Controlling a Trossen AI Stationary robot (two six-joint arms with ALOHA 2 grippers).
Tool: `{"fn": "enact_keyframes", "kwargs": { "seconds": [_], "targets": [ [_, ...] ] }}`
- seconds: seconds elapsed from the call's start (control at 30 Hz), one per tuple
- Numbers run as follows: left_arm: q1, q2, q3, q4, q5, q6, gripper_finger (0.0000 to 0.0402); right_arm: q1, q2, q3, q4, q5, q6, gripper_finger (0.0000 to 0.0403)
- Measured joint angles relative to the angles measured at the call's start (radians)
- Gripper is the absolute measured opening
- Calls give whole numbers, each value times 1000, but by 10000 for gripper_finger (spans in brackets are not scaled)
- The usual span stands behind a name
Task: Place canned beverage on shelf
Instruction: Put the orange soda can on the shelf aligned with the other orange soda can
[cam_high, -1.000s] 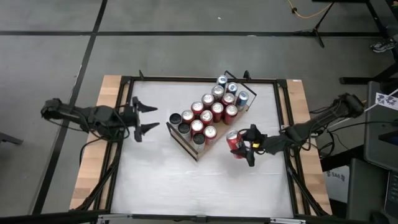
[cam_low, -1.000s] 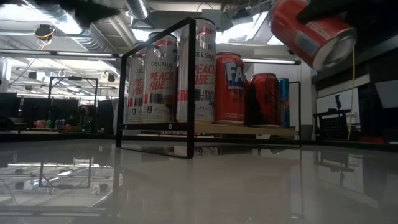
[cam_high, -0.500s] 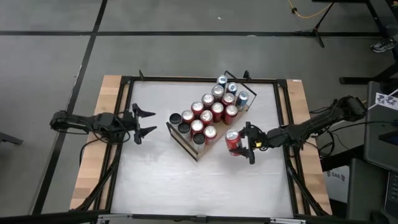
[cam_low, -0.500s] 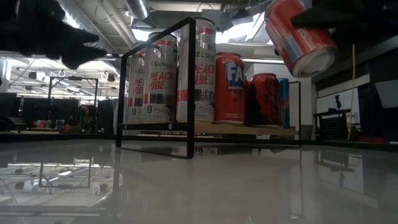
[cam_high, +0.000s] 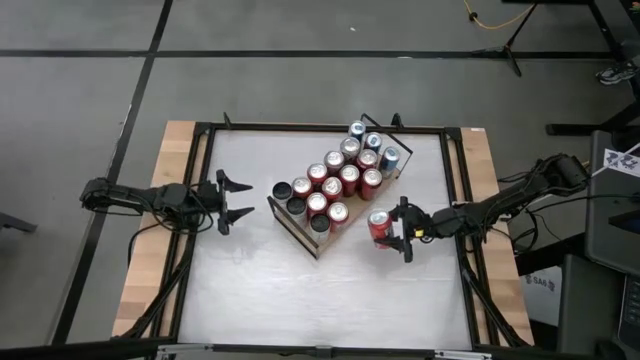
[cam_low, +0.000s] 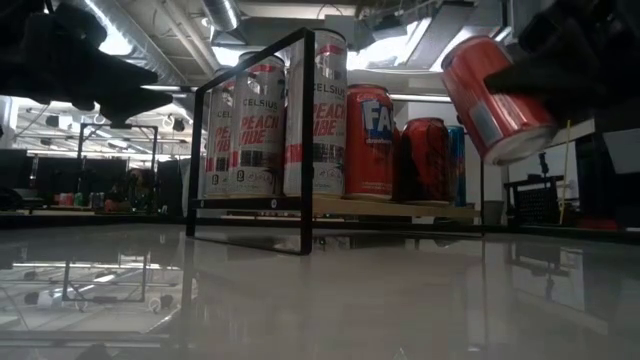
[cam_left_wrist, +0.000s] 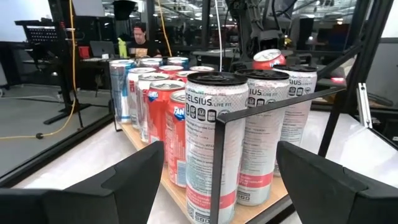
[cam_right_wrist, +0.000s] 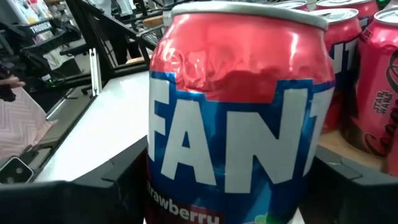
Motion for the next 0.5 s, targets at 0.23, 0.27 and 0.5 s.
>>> {"fn": "enact_keyframes", "kwargs": {
  "seconds": [0.23, 0.27, 0.5],
  "targets": [
    [0, 0, 0, 2, -48, -2, 305, 0, 0, -7, 41, -46, -89, 289],
    [0, 0, 0, 2, -54, -10, 305, 0, 0, -7, 55, -59, -107, 289],
    [0, 0, 0, 3, -68, 14, 305, 0, 0, -7, 42, -51, -132, 289]
  ]
}}
